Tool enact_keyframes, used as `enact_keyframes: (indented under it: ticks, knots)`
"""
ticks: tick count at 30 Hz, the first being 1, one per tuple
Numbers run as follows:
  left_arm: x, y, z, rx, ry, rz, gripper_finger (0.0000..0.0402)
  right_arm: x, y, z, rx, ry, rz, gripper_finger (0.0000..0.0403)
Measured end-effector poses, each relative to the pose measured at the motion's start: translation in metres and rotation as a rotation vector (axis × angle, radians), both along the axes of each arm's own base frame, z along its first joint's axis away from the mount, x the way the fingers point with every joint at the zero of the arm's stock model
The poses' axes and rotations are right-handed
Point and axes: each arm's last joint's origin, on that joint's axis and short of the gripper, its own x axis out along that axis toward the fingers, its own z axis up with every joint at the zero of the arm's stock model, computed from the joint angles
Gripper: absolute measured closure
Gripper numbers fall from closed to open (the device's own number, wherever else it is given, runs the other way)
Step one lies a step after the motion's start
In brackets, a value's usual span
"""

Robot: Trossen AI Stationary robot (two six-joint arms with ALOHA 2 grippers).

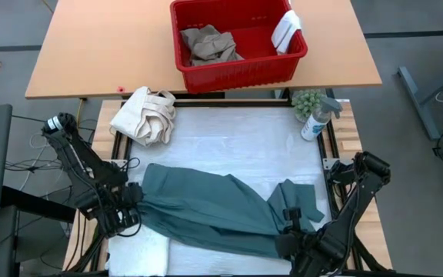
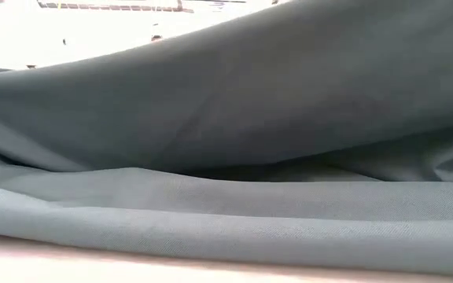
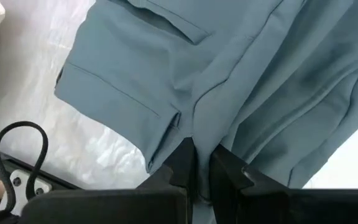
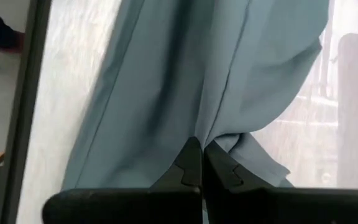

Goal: Fold Laundry from Bin
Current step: Fold the blue pants

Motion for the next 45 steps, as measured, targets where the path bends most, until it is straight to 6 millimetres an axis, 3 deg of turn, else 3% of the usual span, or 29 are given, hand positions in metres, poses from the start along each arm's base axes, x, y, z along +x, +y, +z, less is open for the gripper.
enact_keyframes:
  ticks: [5,13,18,21,24,26,31,38,45]
  knots:
    - [0.0,-0.003,0.0,-0.043,0.04,-0.038,0.0354,0.0,0.001,0.0,0.01,0.0,0.002,0.0384]
    - [0.003,-0.016,0.001,-0.211,0.09,-0.122,0.0257,0.0,0.002,-0.004,0.018,0.003,0.006,0.0384]
    - [0.0,-0.014,0.001,-0.264,0.147,-0.055,0.0225,-0.003,0.004,-0.008,0.011,0.01,0.011,0.0384]
    - [0.005,-0.013,0.023,-0.26,-0.052,-0.019,0.0224,-0.003,0.003,-0.008,0.012,0.009,0.008,0.0384]
    - [0.016,-0.008,0.05,-0.18,-0.413,0.055,0.0224,-0.002,0.004,-0.008,0.021,0.002,0.008,0.0384]
    - [0.026,-0.006,0.055,-0.096,-0.521,0.04,0.0224,-0.002,0.005,-0.008,0.026,-0.002,0.008,0.0384]
    - [0.054,-0.001,0.028,-0.073,-0.364,-0.107,0.0227,-0.002,0.005,-0.007,0.022,-0.001,0.015,0.0384]
    - [0.074,0.001,0.029,-0.06,-0.424,-0.329,0.0242,-0.002,0.004,-0.007,0.009,0.006,0.037,0.0384]
    - [0.094,-0.005,0.01,-0.115,-0.285,-0.56,0.0213,0.0,0.003,-0.008,0.007,0.007,0.034,0.0384]
